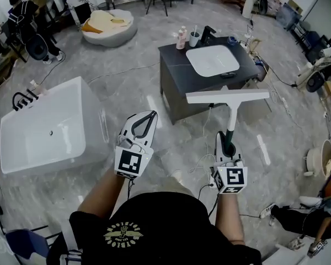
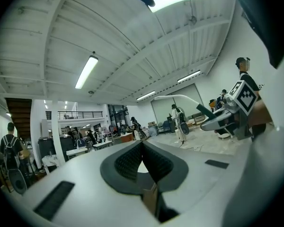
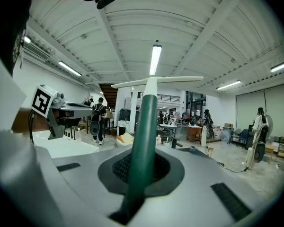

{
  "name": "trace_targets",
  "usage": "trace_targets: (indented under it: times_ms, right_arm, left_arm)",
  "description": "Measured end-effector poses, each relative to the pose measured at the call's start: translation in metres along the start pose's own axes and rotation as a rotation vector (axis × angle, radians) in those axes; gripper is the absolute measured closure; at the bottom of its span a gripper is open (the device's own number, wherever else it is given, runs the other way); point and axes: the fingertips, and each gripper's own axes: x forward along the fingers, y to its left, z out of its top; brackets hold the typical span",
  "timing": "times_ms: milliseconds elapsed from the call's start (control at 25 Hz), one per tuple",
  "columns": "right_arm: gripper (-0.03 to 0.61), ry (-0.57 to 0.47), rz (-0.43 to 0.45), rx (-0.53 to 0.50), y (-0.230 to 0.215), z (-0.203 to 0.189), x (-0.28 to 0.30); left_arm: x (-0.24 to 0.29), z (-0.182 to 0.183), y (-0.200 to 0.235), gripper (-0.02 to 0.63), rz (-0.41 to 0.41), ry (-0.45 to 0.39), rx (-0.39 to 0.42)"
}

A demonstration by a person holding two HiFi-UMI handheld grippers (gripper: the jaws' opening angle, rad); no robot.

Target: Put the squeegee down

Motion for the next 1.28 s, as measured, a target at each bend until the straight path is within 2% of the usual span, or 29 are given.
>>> trace_targets:
  times_ms: [160,600,800,1040,1280]
  right_arm:
    - [0.551,-0.002,0.02,-0.009,-0.024,0.006,0.02]
    - [0.551,-0.017,0.099,-0.035,-0.088,0.009,0.069]
    - [0.551,-0.005,0.125,-0.031,-0.103,0.006,0.083]
    - [0.551,0.002,0.138,-0.033,-0.113,0.004,0.095]
    - [0.551,-0.009,0.146,-0.044,-0.118,0.005,0.114]
  left_arm:
    - [0.028,0.018,0.001,0.591,-0.005,-0.055,0.041]
    - [0.102,0.021,-0.003,0.591,0.073,-0.039,0.03]
    - [0.114,0.011,-0.006,0.591,0.09,0.015,0.038]
    - [0.121,0.007,0.002,0.592,0.12,0.033,0.017]
    - [0.136,0.006,0.011,0.592,0.13,-0.003,0.02]
